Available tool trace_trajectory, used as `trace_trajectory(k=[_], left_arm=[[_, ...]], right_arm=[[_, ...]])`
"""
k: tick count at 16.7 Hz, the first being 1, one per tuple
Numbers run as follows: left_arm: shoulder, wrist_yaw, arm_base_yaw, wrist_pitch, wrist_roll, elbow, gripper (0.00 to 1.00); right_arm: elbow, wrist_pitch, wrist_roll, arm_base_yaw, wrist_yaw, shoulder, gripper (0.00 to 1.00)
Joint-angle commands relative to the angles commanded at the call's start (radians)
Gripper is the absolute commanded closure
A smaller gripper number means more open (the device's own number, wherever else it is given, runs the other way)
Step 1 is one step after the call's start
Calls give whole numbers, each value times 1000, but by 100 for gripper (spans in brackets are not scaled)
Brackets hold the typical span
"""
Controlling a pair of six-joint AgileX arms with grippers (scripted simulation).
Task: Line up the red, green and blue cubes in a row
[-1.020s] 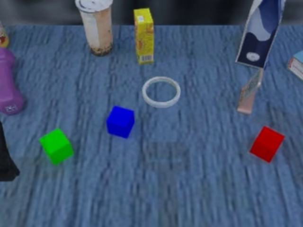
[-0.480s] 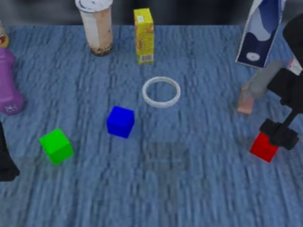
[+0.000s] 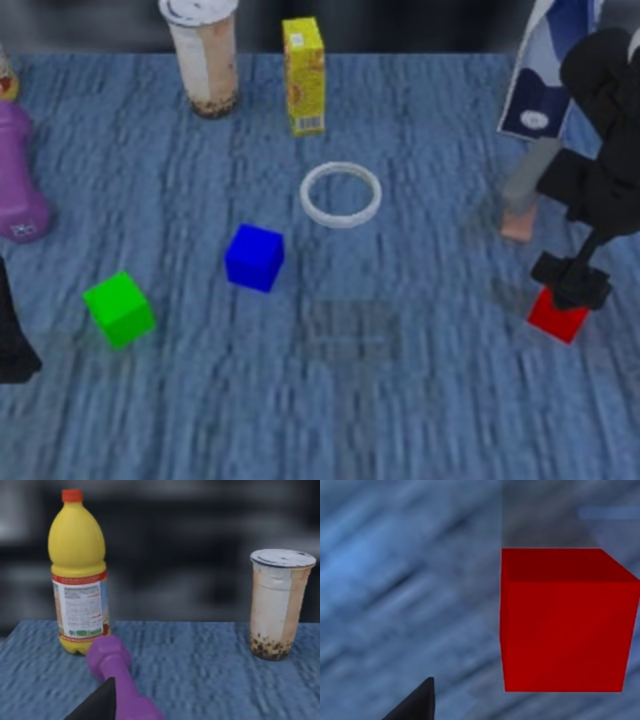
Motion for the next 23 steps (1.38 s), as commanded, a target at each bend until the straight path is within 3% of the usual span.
trace_trajectory(k=[5, 12, 17, 23], left_arm=[[0, 0, 0, 0, 0, 0, 0], [0, 0, 0, 0, 0, 0, 0], [0, 0, 0, 0, 0, 0, 0], [0, 0, 0, 0, 0, 0, 0]], right_arm=[[-26, 42, -1, -2, 0, 19, 0], [-153, 309, 4, 1, 1, 153, 0], [-160, 322, 4, 2, 1, 162, 0], [-160, 322, 4, 2, 1, 162, 45]])
